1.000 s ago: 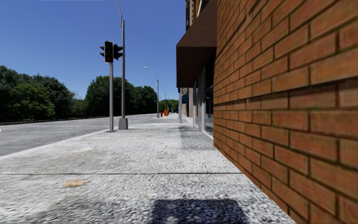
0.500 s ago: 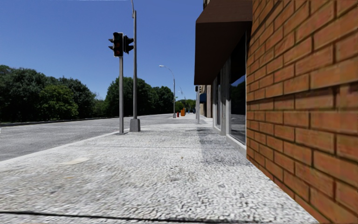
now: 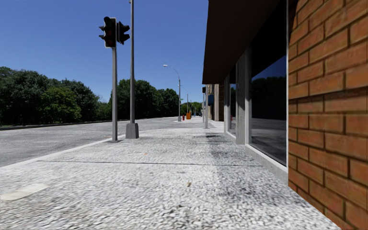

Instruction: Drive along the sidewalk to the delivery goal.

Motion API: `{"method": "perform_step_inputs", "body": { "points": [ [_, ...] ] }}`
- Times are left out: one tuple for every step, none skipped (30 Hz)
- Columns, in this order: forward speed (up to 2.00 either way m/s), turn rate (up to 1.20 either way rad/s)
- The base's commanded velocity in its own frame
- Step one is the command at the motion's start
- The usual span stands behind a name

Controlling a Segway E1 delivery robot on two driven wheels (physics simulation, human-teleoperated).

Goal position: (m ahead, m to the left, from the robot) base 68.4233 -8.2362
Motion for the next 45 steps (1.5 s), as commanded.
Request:
{"method": "perform_step_inputs", "body": {
  "points": [
    [2.00, 0.00],
    [2.00, 0.00],
    [2.00, 0.00],
    [2.00, 0.00],
    [2.00, 0.00],
    [2.00, 0.00],
    [2.00, 0.00],
    [2.00, 0.00],
    [2.00, 0.00],
    [2.00, 0.00],
    [2.00, 0.00],
    [2.00, 0.00],
    [2.00, 0.00],
    [2.00, 0.00],
    [2.00, 0.00],
    [2.00, 0.00],
    [2.00, 0.00],
    [2.00, 0.00],
    [2.00, 0.00],
    [2.00, 0.00],
    [2.00, 0.00],
    [2.00, 0.00],
    [2.00, 0.00],
    [2.00, 0.00],
    [2.00, 0.00],
    [2.00, 0.00],
    [2.00, 0.00],
    [2.00, 0.00],
    [2.00, 0.00],
    [2.00, 0.00],
    [2.00, 0.00],
    [2.00, 0.00],
    [2.00, 0.00],
    [2.00, 0.00],
    [2.00, 0.00],
    [2.00, 0.00],
    [2.00, 0.00],
    [2.00, 0.00],
    [2.00, 0.00],
    [2.00, 0.00],
    [2.00, 0.00],
    [2.00, 0.00],
    [2.00, 0.00],
    [2.00, 0.00],
    [2.00, -0.01]
  ]
}}
